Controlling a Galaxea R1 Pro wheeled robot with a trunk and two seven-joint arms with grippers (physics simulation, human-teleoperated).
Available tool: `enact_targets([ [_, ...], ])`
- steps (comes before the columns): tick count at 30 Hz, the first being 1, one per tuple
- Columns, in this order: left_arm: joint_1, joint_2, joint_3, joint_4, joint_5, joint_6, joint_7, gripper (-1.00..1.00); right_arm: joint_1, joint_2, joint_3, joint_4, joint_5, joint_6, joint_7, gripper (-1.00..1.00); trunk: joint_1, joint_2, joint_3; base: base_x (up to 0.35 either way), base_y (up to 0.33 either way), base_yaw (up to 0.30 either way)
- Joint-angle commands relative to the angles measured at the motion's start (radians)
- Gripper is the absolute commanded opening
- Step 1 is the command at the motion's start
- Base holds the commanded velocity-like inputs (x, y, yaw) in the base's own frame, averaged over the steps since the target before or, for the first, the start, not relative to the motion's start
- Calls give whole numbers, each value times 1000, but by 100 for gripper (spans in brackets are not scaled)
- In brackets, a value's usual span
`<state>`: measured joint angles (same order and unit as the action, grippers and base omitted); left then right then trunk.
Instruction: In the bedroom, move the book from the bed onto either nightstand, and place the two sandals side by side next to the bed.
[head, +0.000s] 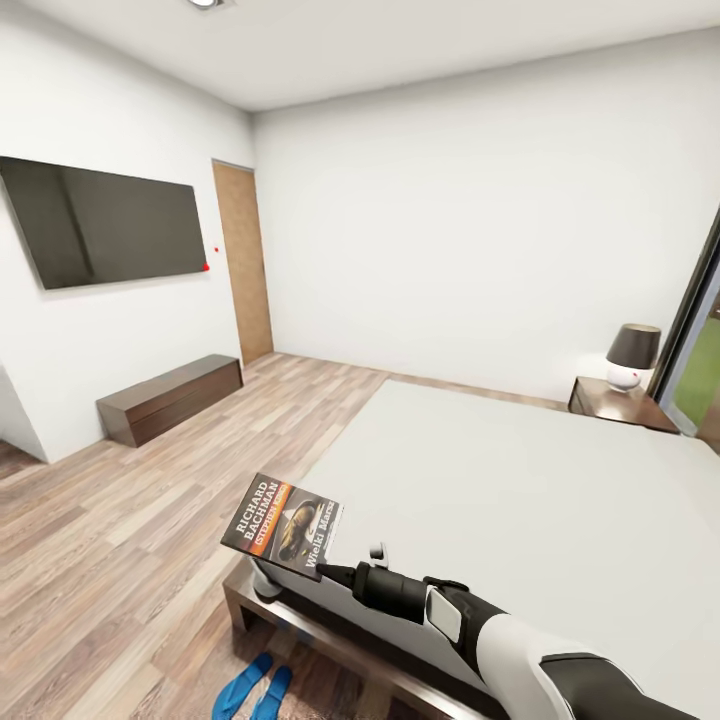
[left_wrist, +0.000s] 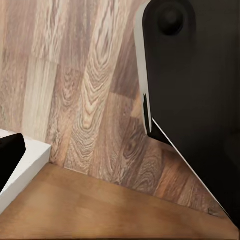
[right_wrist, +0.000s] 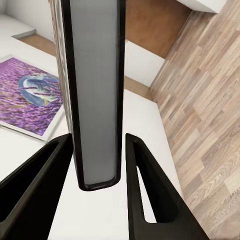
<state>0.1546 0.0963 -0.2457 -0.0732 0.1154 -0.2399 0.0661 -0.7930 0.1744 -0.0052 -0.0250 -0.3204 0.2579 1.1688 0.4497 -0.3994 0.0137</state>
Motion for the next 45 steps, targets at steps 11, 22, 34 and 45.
enact_targets([
  [11,1,0,-9,-2,10,-1,3,100,0,0,-1,0,-4,11,3,-100,0,-1,-13,0,0,202],
  [22,1,0,-9,-2,10,-1,3,100,0,0,-1,-1,-3,10,4,-100,0,-1,-19,0,0,254],
  [34,2,0,-9,-2,10,-1,3,100,0,0,-1,-2,-3,9,5,-100,0,-1,-19,0,0,281],
  [45,2,0,-9,-2,10,-1,3,100,0,0,-1,-2,-4,-16,8,-100,0,-1,-19,0,0,283],
])
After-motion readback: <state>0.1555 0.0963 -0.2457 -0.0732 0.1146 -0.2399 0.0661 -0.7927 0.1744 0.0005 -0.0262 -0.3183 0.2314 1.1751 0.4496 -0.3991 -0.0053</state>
